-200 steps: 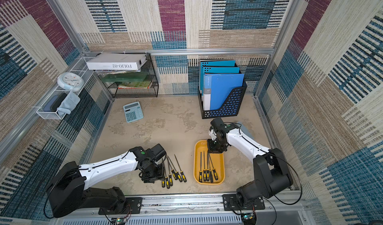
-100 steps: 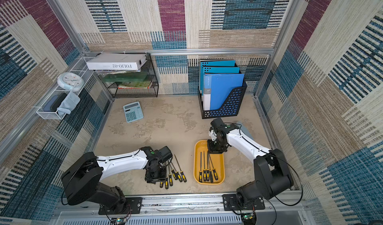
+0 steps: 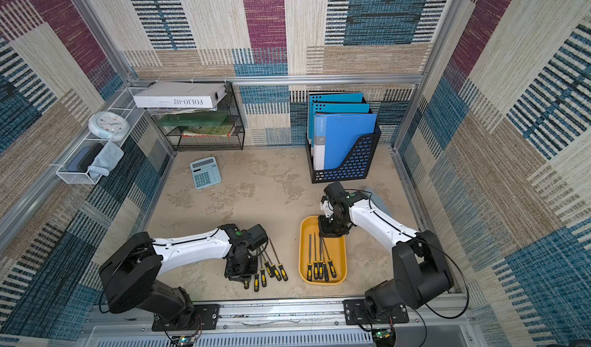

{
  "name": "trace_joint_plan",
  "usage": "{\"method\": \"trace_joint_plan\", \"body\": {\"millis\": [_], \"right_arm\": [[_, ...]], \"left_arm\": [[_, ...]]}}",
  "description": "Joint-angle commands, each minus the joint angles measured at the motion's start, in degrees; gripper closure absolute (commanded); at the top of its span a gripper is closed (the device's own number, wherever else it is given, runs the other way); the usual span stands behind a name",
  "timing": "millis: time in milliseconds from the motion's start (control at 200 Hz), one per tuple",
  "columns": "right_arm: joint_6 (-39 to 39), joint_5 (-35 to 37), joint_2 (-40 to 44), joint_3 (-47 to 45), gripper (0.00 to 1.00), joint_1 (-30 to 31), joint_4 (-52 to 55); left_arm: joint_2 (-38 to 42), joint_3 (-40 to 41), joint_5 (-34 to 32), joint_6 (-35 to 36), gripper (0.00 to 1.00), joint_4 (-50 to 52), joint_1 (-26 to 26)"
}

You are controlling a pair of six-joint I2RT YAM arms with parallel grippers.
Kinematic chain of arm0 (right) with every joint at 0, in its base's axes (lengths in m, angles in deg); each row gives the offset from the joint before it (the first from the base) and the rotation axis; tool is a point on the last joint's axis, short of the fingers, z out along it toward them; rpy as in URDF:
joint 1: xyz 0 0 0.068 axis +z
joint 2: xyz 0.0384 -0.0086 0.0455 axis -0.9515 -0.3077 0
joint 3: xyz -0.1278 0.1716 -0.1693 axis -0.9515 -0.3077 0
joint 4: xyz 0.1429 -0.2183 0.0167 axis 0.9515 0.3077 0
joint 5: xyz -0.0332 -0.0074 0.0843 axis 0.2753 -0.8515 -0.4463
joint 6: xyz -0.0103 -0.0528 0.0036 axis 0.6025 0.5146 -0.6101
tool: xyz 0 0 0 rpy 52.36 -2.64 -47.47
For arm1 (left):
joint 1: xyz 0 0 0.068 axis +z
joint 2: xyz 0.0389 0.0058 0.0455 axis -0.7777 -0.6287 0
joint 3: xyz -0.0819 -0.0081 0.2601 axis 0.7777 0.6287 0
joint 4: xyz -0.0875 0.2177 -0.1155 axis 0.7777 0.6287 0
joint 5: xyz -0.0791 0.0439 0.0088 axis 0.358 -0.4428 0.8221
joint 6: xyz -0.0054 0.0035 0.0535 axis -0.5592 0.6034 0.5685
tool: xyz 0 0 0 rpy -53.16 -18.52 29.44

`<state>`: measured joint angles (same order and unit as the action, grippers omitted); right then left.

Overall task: Put the file tool into the storage box
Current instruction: Pick up the file tool from the center of the board.

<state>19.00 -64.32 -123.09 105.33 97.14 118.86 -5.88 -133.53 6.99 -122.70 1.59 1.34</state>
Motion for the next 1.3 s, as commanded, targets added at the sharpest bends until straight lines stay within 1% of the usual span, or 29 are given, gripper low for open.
{"method": "trace_joint_plan", "body": {"millis": [0, 75, 130, 195, 260, 371, 586, 821, 1152, 1222, 1292], "right_arm": [[-0.8, -9.8, 1.8, -0.6, 0.66, 0.1, -3.6], [-4.1, -18.7, 3.5, -2.3, 0.59, 0.2, -9.7], [-8.7, -24.4, 4.9, -4.3, 0.55, 0.4, -15.9], [-14.6, -28.9, 6.3, -6.8, 0.54, 1.0, -23.6], [-19.2, -30.8, 7.2, -8.5, 0.53, 1.8, -29.3], [-23.4, -32.1, 7.0, -9.0, 0.53, 3.3, -34.4], [-24.4, -31.9, 4.1, -7.8, 0.53, 7.9, -34.3], [-25.3, -30.4, 1.6, -7.3, 0.55, 10.3, -35.2], [-25.1, -29.6, -3.6, -4.5, 0.61, 11.3, -35.8], [-25.2, -29.8, -4.6, -3.6, 0.65, 11.3, -35.6], [-25.1, -29.8, -5.5, -3.0, 0.78, 11.3, -35.1]], "left_arm": [[5.3, -0.9, 0.3, 2.6, 0.93, 3.8, 0.0], [10.1, -1.2, 5.3, 5.6, 0.92, 1.6, 0.0], [13.0, -1.4, 8.7, 6.4, 0.92, -0.6, 0.0], [15.2, -1.5, 12.5, 6.4, 0.92, -3.9, 0.0], [15.0, -3.0, 15.4, 6.2, 0.92, -5.1, 0.0], [11.7, -7.3, 18.0, 7.3, 0.94, -4.8, -0.1], [6.8, -11.9, 18.8, 9.1, 0.95, -4.9, -0.2], [4.3, -13.8, 19.3, 9.6, 0.96, -5.3, -0.5], [4.0, -14.0, 20.2, 9.6, 0.97, -6.7, -1.3], [3.9, -13.9, 20.3, 9.6, 0.97, -6.8, -1.5], [3.7, -13.8, 20.4, 9.8, 0.97, -7.0, -1.6]]}}
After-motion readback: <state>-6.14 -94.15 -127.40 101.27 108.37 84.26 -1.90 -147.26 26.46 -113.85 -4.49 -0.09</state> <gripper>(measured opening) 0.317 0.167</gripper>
